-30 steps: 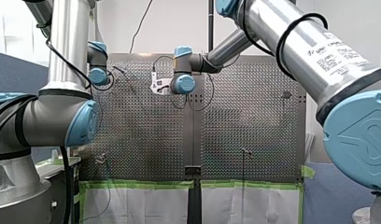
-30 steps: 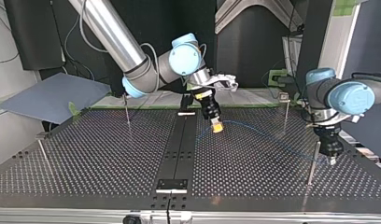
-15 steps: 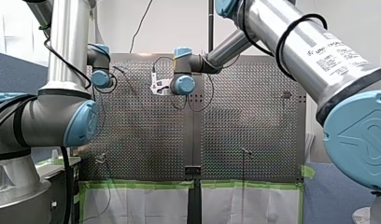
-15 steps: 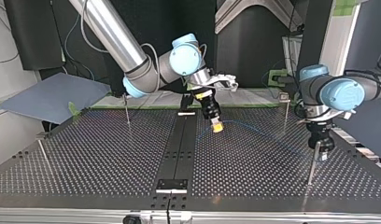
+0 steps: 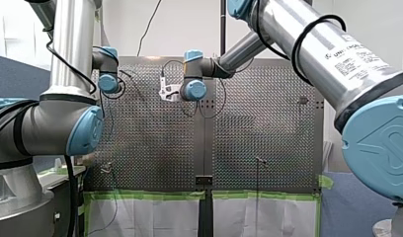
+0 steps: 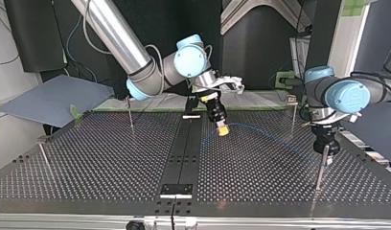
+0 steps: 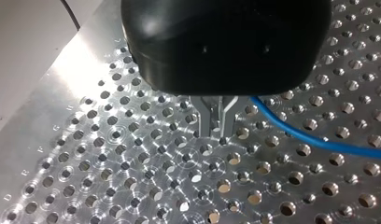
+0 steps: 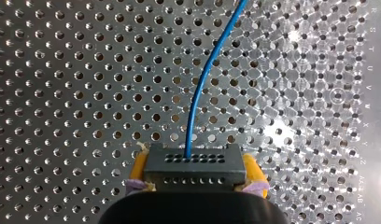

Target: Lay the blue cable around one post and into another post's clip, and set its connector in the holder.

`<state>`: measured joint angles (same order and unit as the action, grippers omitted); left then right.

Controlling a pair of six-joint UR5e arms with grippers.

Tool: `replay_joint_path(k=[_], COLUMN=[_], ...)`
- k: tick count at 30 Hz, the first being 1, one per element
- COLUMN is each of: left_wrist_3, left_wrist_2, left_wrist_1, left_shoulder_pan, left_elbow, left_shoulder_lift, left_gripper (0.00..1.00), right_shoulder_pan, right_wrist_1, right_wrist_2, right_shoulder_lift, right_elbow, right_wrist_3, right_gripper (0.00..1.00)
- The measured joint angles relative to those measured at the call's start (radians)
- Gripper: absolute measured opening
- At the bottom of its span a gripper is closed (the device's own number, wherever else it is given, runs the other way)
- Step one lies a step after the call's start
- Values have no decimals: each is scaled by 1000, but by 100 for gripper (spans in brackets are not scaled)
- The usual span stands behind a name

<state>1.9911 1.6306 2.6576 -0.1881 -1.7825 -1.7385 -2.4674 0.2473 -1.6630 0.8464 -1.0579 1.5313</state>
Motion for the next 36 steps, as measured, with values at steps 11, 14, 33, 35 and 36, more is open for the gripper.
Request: replay_joint_path(k=[11, 14, 33, 35, 36], left_wrist_3=[31, 43, 66, 67, 68], left_wrist_2=[15, 17, 61, 60, 60], left_wrist_1=[-2, -1, 2, 2, 2], left_shoulder_pan=[4, 6, 10, 10, 10], left_elbow=[0, 0, -1, -1, -1], left_shoulder_lift=[0, 0, 0, 0, 0], left_gripper=[95, 100, 100, 100, 100], right_shoulder_pan=[0, 0, 30, 35, 39], right_wrist_1=[-1, -3, 50, 65, 75], right_wrist_2=[1, 2, -56, -70, -80], right_shoulder_lift=[0, -1, -2, -2, -2], right_elbow=[0, 0, -95, -109, -119], right_wrist_3=[0, 0, 27, 37, 45], right_gripper=[0, 0, 0, 0, 0])
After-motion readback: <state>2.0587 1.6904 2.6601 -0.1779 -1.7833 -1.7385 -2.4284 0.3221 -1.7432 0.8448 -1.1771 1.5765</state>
